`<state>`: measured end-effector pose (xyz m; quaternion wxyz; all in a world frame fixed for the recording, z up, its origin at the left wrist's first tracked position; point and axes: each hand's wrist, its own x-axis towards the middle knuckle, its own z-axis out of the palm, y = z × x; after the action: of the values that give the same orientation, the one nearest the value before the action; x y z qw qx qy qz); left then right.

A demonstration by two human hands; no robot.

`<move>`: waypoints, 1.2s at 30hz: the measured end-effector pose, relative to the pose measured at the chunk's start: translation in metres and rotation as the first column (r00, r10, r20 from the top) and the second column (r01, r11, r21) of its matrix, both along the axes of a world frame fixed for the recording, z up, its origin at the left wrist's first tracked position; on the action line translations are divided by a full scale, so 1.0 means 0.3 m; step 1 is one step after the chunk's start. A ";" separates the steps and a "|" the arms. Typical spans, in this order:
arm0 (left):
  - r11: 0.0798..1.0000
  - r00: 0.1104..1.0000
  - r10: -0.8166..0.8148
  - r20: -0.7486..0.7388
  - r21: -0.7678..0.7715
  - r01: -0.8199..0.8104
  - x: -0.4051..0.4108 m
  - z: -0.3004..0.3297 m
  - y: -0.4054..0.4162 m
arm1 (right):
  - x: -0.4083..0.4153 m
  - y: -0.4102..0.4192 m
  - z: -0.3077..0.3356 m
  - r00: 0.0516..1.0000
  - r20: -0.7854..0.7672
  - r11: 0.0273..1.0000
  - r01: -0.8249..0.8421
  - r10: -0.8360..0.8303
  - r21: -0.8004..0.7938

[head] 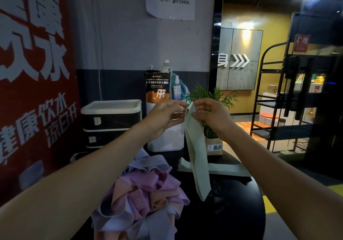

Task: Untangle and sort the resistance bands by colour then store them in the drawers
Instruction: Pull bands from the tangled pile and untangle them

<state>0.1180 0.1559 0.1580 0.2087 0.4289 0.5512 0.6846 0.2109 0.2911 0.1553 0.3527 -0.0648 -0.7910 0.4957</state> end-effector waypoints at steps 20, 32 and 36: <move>0.966 0.893 0.253 -0.371 0.039 -0.257 0.009 0.002 0.118 | 0.105 0.072 -0.019 0.988 -0.003 0.966 -0.152 0.155 -0.208; 0.986 0.964 0.116 -0.241 -0.086 -0.140 0.023 -0.056 0.158 | 0.077 0.095 -0.042 0.999 -0.038 0.994 0.021 -0.025 -0.109; 0.992 0.983 0.111 -0.146 -0.041 -0.118 0.018 -0.086 0.195 | 0.074 0.113 -0.059 1.000 -0.022 0.992 -0.007 0.004 -0.125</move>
<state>0.1235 0.2146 0.1323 0.1391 0.4392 0.6052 0.6492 0.2330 0.3251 0.1376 0.3552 -0.0794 -0.7546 0.5461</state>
